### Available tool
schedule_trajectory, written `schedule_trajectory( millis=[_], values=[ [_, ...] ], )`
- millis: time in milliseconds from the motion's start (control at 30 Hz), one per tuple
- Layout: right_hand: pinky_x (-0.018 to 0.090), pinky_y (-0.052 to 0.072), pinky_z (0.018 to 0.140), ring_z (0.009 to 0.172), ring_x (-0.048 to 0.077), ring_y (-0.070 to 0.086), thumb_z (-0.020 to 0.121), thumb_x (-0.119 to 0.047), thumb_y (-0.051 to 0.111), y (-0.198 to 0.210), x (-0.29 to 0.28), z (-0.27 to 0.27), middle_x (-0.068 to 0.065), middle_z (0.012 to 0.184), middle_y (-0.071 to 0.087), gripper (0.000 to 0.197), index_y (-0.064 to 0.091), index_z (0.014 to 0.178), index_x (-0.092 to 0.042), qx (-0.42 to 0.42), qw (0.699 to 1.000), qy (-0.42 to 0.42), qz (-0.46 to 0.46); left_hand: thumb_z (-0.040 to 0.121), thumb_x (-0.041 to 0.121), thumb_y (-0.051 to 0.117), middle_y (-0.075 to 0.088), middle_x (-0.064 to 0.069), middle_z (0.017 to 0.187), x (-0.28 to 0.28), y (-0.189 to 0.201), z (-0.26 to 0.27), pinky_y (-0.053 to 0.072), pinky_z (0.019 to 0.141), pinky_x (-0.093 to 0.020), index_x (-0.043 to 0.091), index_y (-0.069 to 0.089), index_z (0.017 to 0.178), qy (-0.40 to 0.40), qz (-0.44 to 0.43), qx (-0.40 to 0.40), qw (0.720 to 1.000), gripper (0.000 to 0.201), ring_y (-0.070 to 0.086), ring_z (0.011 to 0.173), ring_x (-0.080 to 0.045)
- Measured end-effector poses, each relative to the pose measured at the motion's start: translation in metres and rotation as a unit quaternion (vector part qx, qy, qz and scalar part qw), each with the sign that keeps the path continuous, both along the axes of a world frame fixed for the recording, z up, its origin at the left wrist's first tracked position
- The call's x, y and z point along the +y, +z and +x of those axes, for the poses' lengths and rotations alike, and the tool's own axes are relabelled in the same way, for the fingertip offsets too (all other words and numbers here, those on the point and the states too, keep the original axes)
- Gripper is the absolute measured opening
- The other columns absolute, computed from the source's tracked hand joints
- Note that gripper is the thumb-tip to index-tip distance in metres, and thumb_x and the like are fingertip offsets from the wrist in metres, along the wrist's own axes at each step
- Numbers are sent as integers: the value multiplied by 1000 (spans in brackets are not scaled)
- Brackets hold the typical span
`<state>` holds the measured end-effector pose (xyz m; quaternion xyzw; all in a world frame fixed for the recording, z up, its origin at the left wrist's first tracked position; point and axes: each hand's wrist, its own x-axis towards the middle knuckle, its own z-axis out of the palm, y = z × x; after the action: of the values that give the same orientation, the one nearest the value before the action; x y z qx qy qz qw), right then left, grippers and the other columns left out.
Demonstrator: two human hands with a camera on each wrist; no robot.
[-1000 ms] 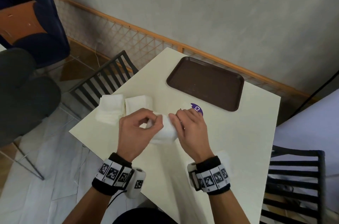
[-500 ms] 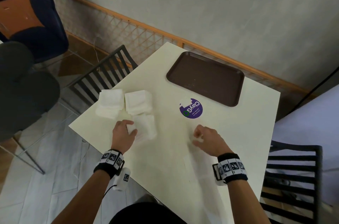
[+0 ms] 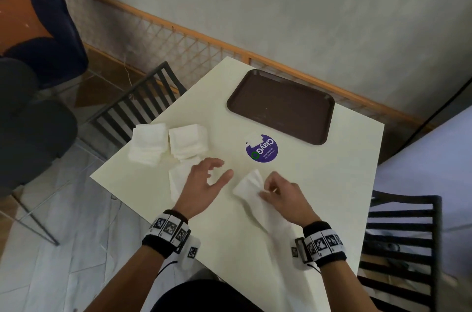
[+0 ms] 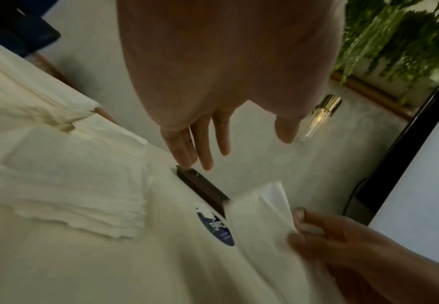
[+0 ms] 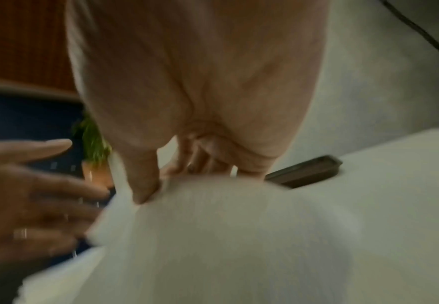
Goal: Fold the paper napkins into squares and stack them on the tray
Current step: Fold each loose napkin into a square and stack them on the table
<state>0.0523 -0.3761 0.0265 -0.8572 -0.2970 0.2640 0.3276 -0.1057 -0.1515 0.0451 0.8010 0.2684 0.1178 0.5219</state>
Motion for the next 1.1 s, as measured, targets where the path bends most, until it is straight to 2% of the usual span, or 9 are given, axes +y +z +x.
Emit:
schedule_trajectory(
  millis=[167,367,467,533,633,767,867,933,1100],
  values=[
    [33,63,73,93,21,79,91,-18,91,46,28,-25,4,107,82,40,60,116,-20,150,940,-158,262,85,49,88,75,6,118,-19,30,10,54,95,-23,37,56,139,-57,-198,14,978,64,72,111,-7],
    [37,62,81,85,22,79,98,-5,80,65,42,-30,7,94,84,25,69,120,-4,231,881,-200,360,88,13,89,78,4,87,-16,61,13,61,86,-31,27,63,132,-7,-179,-88,980,53,76,88,-17],
    [46,64,91,82,18,76,104,-5,73,67,43,-29,-2,82,81,4,76,102,-4,234,885,-176,362,87,15,90,81,-2,97,-9,74,12,62,86,-27,31,57,140,20,-132,-113,985,64,77,92,-18],
    [46,66,90,85,22,76,103,-8,75,74,46,-28,9,88,82,12,81,94,-3,222,889,-175,360,88,18,89,81,0,97,-5,81,11,62,86,-28,32,59,141,23,-120,-103,987,63,77,92,-19],
    [43,59,78,68,16,57,102,-15,79,77,50,-22,2,63,61,42,66,62,-17,170,906,-156,355,92,22,86,82,1,99,-4,89,12,66,91,-45,25,74,122,11,-118,-88,989,33,79,94,-19],
    [40,43,71,73,20,43,98,-25,85,83,51,-16,24,76,47,41,64,82,6,120,928,-72,346,97,17,80,83,-2,104,-6,97,12,65,92,-52,13,79,111,34,-134,-147,980,14,80,99,-23],
    [35,46,81,84,21,59,98,4,75,90,47,-14,19,88,70,9,80,91,4,142,905,-64,396,98,1,75,83,-3,106,-5,104,11,63,93,-41,10,79,111,17,-124,-186,975,16,79,102,-22],
    [36,48,80,90,27,63,97,18,62,95,46,-12,23,98,74,34,86,92,-5,167,884,-79,430,93,-19,66,82,-4,102,-2,106,10,61,90,-33,5,80,103,-13,-97,-201,975,30,78,99,-22],
    [31,43,67,83,31,58,107,8,60,102,47,-10,16,97,71,30,80,94,-10,210,862,-100,450,98,-16,64,81,-1,101,-1,116,10,61,90,-30,6,82,101,-55,-65,-218,972,28,77,99,-20]
  ],
)
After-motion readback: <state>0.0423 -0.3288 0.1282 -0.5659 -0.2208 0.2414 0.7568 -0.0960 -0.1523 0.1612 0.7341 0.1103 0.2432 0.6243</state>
